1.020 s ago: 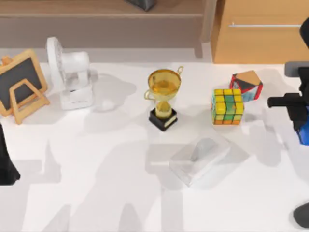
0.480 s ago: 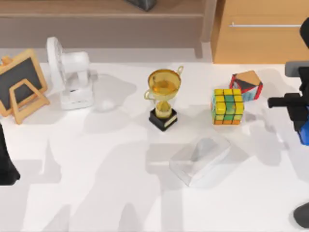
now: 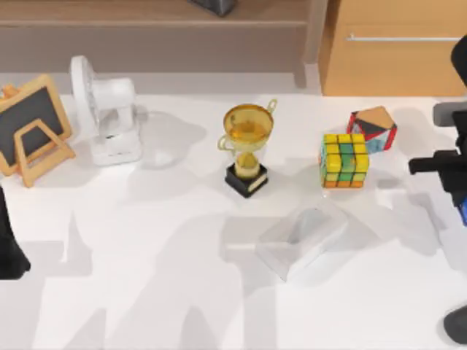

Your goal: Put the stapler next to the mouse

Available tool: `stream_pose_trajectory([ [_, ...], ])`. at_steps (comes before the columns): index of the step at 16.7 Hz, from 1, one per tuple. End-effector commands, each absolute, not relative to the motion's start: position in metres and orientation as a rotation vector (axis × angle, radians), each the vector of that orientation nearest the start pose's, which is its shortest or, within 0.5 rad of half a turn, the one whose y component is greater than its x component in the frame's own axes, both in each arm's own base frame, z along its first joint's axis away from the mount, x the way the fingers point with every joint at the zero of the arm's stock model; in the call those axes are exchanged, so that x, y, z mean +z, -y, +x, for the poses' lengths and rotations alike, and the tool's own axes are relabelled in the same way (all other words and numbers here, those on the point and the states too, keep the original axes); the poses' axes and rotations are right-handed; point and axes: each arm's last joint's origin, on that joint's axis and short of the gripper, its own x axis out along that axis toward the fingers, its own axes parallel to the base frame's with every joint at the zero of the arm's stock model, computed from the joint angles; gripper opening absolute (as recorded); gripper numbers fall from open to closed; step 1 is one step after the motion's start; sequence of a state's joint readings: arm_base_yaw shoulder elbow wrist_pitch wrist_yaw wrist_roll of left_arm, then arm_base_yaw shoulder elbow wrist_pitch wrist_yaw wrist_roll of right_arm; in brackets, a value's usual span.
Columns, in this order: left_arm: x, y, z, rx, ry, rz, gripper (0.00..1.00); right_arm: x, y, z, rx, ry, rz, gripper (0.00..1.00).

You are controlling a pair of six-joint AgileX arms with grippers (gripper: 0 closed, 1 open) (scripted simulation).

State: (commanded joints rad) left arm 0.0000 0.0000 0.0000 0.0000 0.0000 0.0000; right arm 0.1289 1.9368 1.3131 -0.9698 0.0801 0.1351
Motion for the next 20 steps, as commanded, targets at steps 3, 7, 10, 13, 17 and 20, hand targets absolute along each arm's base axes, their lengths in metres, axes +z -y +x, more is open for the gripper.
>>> stream_pose_trajectory([
  [3, 0.160, 0.001, 0.106, 0.000, 0.000, 0.000, 1.00, 0.150, -0.044, 0.349, -0.076, -1.582, -0.072, 0.00],
  [7, 0.160, 0.001, 0.106, 0.000, 0.000, 0.000, 1.00, 0.151, -0.045, 0.352, -0.064, -1.549, -0.048, 0.00],
  [10, 0.160, 0.001, 0.106, 0.000, 0.000, 0.000, 1.00, 0.150, -0.046, 0.355, -0.037, -1.526, -0.016, 0.00],
  [13, 0.160, 0.001, 0.106, 0.000, 0.000, 0.000, 1.00, 0.137, -0.047, 0.354, -0.018, -1.551, 0.005, 0.00],
  [17, 0.160, 0.001, 0.106, 0.000, 0.000, 0.000, 1.00, 0.133, -0.047, 0.353, -0.016, -1.562, 0.007, 0.00],
  [20, 0.160, 0.001, 0.106, 0.000, 0.000, 0.000, 1.00, 0.133, -0.047, 0.353, -0.016, -1.562, 0.007, 0.15],
])
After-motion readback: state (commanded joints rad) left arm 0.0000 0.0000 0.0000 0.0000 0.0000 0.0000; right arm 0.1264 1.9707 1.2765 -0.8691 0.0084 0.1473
